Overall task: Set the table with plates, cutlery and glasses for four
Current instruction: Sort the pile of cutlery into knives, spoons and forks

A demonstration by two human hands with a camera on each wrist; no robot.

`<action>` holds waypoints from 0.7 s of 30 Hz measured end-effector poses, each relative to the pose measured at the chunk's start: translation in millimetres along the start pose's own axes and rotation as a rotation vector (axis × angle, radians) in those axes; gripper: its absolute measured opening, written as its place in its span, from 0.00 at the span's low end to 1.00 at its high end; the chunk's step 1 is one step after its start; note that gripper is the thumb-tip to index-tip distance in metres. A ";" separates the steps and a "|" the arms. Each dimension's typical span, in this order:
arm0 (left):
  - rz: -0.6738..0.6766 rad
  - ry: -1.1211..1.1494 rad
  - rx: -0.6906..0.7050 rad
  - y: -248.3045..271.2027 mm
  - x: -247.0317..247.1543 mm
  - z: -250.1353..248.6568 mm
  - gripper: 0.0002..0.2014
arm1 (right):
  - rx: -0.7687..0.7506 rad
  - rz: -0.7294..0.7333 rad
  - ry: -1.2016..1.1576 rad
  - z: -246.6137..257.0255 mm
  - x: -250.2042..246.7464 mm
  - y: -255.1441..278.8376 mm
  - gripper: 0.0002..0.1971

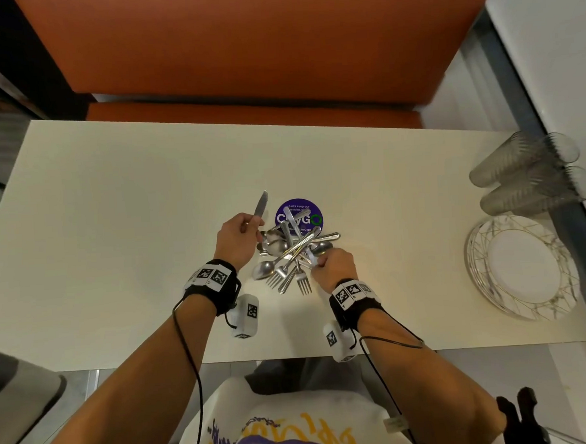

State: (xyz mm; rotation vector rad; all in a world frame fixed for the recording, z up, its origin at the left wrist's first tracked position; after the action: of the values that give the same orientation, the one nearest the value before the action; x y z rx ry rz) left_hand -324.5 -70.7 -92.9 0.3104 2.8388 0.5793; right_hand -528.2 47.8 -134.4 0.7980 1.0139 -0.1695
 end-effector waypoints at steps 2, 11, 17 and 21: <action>0.011 0.009 -0.020 0.1 1.1 -2.3 0.10 | 0.018 -0.007 -0.035 -5.6 -6.3 0.9 0.05; 0.093 0.060 -0.011 1.5 12.9 -27.9 0.12 | -0.076 -0.233 -0.348 -30.6 -90.3 1.1 0.07; 0.156 0.141 0.012 2.5 23.2 -51.3 0.08 | -0.195 -0.442 -0.476 -20.5 -168.9 -3.7 0.13; 0.155 0.109 0.074 0.4 27.7 -60.5 0.10 | -0.269 -0.499 -0.562 1.4 -204.7 2.7 0.12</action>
State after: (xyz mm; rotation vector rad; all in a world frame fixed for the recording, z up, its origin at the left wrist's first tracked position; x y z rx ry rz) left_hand -366.5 -85.1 -43.5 0.5313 2.9643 0.5371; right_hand -636.9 2.7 33.1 0.2118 0.6590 -0.6347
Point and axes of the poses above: each hand's wrist, its own y-axis away from the middle knuckle, its own x-axis out of the palm, z = x × y, the point moved 5 cm from there along -y, towards the middle knuckle, and after that the axes turned 9 degrees about y, right-handed, at the moved point
